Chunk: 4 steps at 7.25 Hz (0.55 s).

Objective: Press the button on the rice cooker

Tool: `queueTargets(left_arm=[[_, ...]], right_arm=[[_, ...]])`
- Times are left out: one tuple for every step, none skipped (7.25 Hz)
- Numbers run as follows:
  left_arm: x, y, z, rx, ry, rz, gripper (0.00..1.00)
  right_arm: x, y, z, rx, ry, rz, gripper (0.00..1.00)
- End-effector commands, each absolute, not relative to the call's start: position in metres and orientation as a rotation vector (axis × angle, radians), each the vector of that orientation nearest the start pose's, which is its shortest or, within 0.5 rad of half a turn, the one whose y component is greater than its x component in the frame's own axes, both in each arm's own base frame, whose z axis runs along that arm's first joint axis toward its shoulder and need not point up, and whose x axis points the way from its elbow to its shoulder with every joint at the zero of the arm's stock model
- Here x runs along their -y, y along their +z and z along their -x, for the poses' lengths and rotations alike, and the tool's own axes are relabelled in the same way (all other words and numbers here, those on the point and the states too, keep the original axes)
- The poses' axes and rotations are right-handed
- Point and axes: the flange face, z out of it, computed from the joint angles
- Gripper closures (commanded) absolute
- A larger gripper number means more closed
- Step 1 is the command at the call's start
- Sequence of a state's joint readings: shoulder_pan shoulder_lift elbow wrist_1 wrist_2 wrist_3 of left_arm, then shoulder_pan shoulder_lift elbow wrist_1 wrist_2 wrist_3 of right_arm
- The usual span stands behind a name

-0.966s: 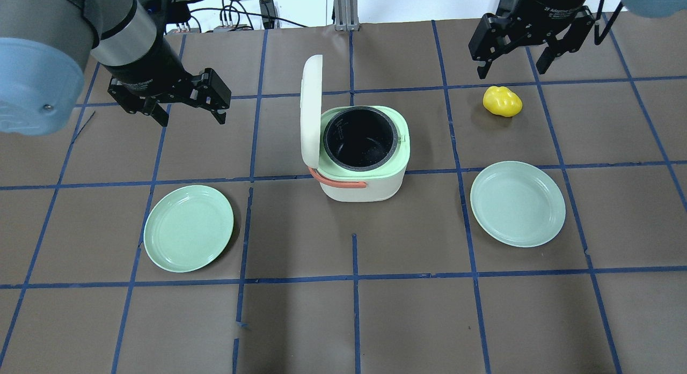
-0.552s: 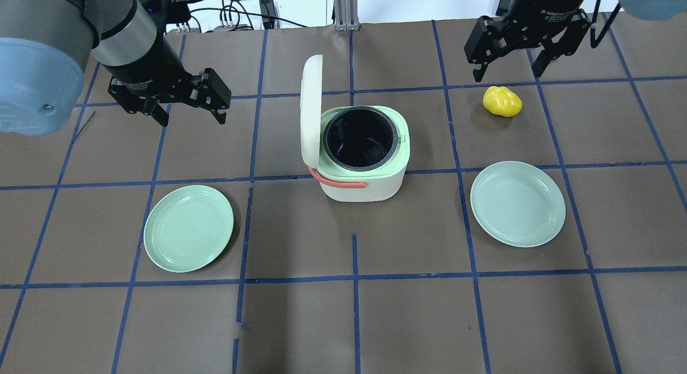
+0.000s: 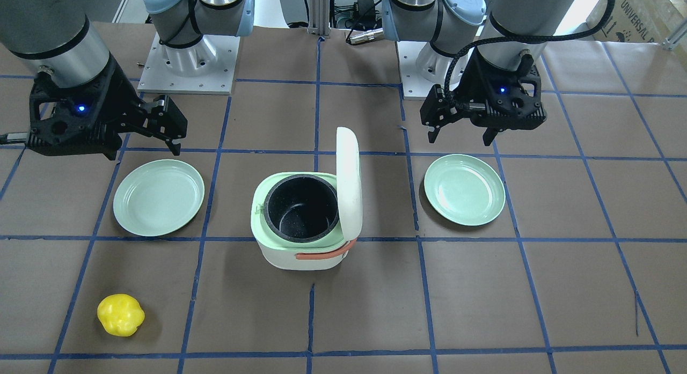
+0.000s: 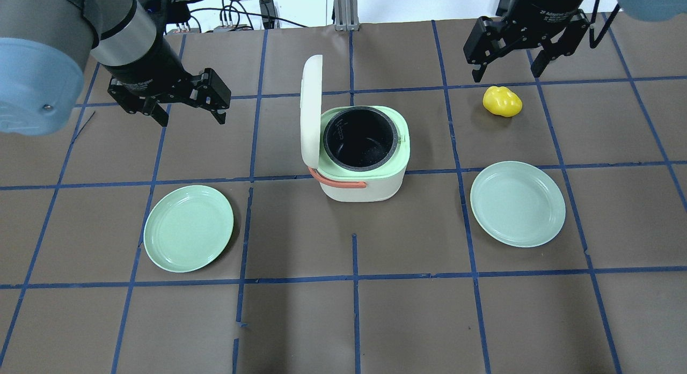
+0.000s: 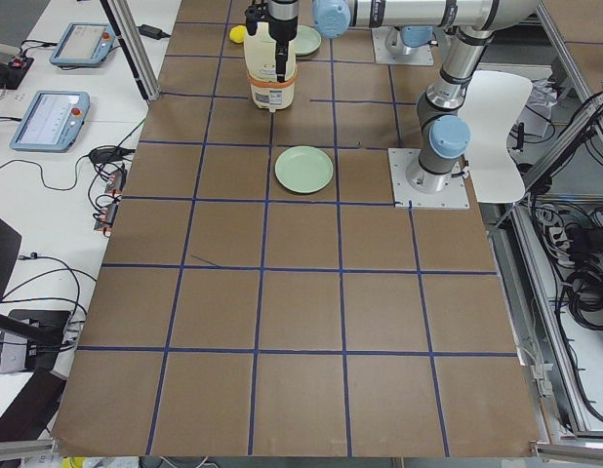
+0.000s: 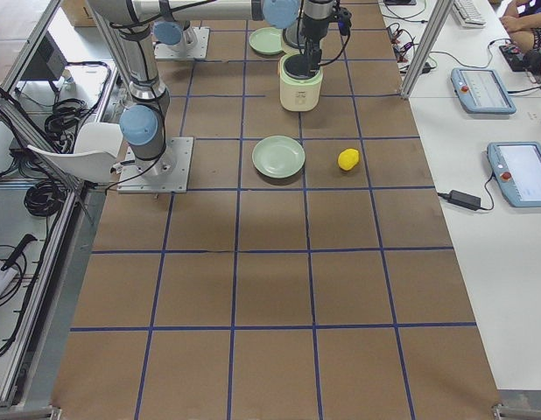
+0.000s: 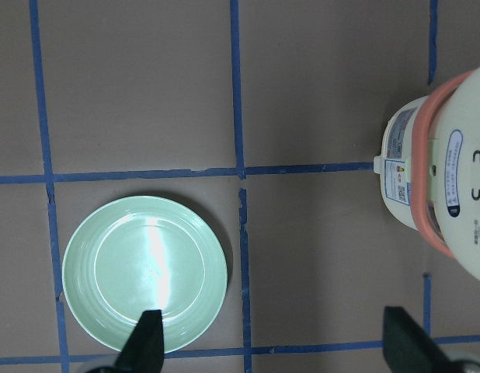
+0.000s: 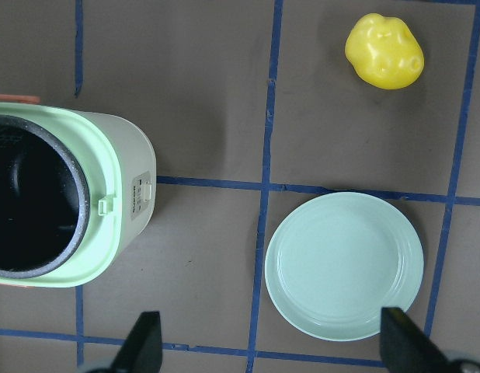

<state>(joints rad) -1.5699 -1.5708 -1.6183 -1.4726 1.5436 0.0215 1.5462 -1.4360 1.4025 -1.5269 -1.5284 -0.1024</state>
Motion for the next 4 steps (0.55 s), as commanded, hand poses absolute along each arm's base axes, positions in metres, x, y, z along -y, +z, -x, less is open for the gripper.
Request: queueTargets(left_arm=[[0.4964,0.4745,0.1360,-3.167,-0.081,-0.035,0.00],[0.4964,0.4745,0.1359,-3.166,-0.081,-0.035,0.00],[0.4964,0.4745,0.1360,-3.167,-0.081,-0.035,0.00],[0.4964,0.4745,0.1360,-3.167,-0.081,-0.035,0.00]], right_arm=[[0.5506,0.4941,-0.1241,-3.095,0.019,0.123,0.00],[0.5511,0.4945,-0.1241,-3.095,0.012,0.126,0.00],[0.5522,0.4930,-0.1239,-3.097,0.015,0.123,0.00],[0.5517,0.4938,-0.1241,-3.096,0.012,0.123,0.00]])
